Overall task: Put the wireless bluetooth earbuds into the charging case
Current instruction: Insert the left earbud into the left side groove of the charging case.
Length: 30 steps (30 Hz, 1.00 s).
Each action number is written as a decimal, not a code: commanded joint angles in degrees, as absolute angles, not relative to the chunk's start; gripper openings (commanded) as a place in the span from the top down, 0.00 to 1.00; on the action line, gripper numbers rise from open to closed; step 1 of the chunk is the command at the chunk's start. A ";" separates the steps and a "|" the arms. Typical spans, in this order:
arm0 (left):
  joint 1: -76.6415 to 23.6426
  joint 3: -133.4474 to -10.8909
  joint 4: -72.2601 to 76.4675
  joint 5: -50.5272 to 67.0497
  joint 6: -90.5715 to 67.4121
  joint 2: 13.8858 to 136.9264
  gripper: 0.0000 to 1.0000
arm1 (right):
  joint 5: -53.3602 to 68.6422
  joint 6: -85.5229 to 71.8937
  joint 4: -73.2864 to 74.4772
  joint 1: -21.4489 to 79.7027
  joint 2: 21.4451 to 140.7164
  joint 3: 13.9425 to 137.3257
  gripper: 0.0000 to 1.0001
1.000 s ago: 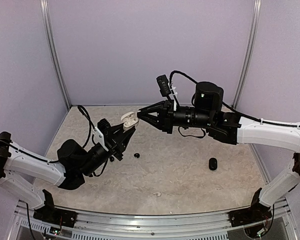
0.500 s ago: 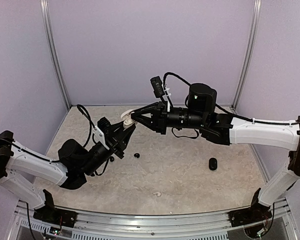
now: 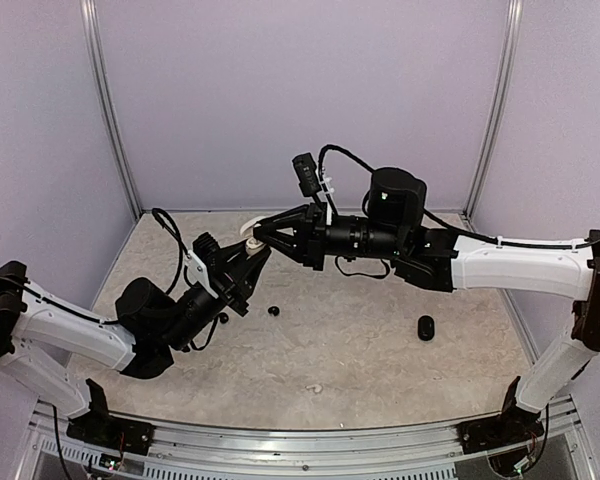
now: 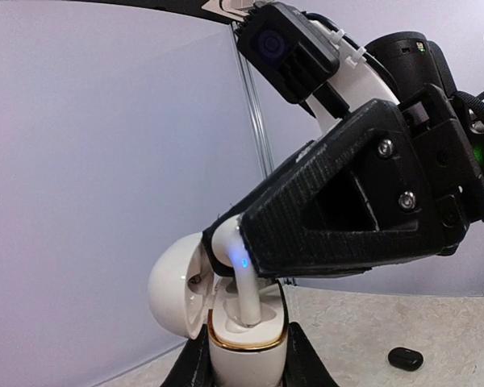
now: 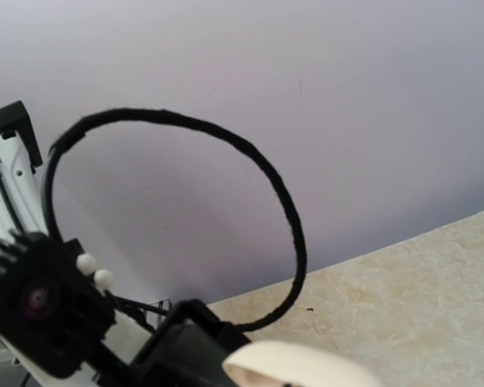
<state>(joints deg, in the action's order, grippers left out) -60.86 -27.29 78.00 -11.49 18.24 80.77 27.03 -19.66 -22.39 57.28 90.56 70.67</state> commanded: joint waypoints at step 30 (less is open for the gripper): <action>-61.25 -28.34 82.29 -12.33 17.97 80.31 0.91 | 25.44 -21.33 -24.15 58.62 92.75 70.16 0.82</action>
